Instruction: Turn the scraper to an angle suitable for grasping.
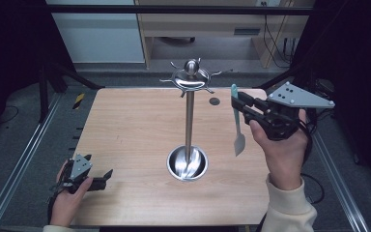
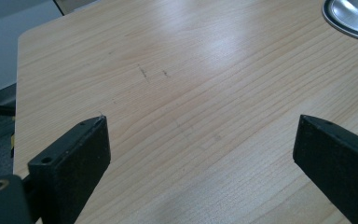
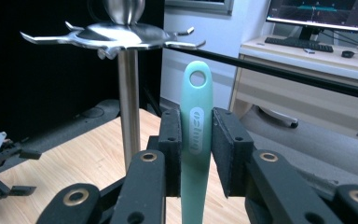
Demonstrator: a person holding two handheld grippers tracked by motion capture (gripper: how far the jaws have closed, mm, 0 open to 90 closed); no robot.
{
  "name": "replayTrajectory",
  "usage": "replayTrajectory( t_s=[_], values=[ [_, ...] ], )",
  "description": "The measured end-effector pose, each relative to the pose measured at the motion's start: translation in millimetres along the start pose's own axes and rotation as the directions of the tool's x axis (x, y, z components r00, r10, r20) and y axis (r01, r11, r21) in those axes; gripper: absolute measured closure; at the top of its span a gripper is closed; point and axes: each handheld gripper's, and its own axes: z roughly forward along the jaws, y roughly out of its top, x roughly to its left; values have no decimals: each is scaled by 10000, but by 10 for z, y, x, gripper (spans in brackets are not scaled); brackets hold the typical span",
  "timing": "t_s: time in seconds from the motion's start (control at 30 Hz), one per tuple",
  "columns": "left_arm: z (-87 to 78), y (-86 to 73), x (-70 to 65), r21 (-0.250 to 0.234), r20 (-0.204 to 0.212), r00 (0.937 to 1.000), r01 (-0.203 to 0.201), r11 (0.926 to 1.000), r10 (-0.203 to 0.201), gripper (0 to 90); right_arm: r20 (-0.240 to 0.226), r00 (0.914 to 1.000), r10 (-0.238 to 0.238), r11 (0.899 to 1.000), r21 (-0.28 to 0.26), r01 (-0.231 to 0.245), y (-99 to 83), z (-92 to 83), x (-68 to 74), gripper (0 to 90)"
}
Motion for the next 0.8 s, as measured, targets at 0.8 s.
replayTrajectory(
  t_s=[0.8],
  values=[
    [3,0,-5,30,44,10000,-47,10000,47,38,-459,9984,-320,9978,-591,293,72,-68,123,742]
  ],
)
